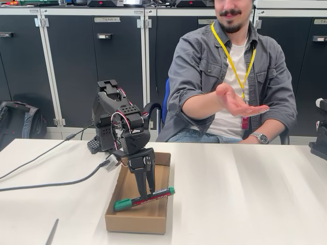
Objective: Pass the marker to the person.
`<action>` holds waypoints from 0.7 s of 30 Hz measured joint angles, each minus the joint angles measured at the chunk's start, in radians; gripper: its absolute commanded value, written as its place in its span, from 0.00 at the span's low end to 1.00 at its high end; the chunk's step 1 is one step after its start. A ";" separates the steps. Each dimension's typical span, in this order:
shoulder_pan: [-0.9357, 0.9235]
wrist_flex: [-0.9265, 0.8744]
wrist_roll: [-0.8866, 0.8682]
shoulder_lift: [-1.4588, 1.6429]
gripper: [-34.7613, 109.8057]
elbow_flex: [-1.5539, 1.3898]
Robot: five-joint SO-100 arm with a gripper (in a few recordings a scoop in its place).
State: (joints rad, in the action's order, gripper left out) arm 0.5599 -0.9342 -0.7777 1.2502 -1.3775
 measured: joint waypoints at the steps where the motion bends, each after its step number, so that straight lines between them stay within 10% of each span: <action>1: 0.000 0.002 0.000 -0.002 0.44 0.000; 21: -0.005 0.029 -0.006 -0.011 0.33 0.003</action>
State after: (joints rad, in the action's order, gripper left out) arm 0.5553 -0.9050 -0.7839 1.2395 -1.3744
